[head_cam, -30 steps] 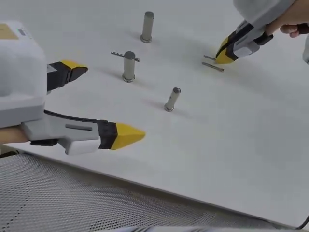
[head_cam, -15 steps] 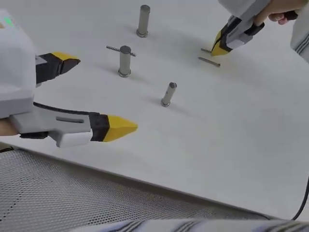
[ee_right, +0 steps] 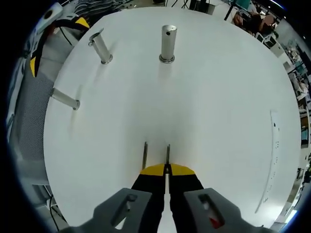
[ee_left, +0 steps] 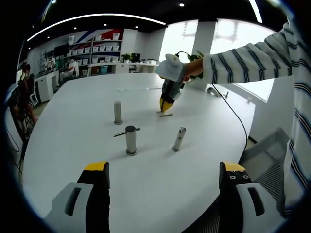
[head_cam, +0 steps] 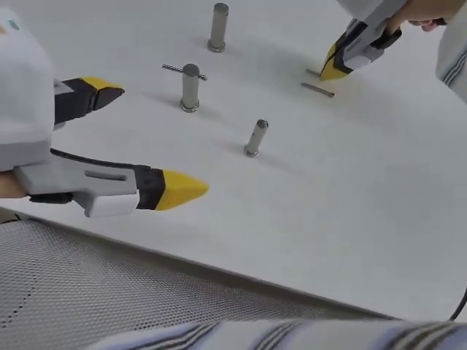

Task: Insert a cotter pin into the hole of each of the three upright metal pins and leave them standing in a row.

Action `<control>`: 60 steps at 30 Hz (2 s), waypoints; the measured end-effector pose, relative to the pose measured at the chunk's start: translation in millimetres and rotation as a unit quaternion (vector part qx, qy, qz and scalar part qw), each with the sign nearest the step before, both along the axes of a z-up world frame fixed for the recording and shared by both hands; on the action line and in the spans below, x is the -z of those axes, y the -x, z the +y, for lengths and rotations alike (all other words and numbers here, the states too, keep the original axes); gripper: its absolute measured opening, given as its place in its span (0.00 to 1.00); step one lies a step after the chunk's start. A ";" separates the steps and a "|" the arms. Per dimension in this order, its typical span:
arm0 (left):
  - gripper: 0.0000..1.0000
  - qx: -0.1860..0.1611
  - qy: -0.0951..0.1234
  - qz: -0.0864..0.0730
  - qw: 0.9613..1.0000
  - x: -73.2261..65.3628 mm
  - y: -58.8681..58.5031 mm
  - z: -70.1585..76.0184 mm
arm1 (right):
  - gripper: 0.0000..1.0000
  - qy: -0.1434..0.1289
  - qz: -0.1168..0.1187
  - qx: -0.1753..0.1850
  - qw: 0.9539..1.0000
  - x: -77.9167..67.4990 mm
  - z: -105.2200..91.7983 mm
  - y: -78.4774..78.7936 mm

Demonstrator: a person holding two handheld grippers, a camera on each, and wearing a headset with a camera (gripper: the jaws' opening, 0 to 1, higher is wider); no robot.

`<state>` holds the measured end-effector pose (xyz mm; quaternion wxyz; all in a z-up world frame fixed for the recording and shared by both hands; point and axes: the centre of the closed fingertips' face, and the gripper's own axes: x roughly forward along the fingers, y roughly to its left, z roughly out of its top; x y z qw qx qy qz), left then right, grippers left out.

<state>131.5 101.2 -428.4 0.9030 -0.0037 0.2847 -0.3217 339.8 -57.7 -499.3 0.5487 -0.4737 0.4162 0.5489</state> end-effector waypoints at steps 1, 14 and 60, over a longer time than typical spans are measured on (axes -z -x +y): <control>0.92 -0.001 0.001 -0.001 1.000 -0.5 0.2 0.0 | 0.00 0.001 -0.001 -0.001 1.000 -0.2 -0.2 -0.3; 0.89 0.002 0.003 -0.009 1.000 -8.0 -0.2 -3.2 | 0.00 -0.028 -0.020 -0.007 0.999 -28.1 1.4 1.0; 0.56 0.054 0.113 -0.010 0.992 -56.4 -78.3 -77.0 | 0.00 -0.206 -0.184 -0.064 0.959 -124.6 32.4 85.5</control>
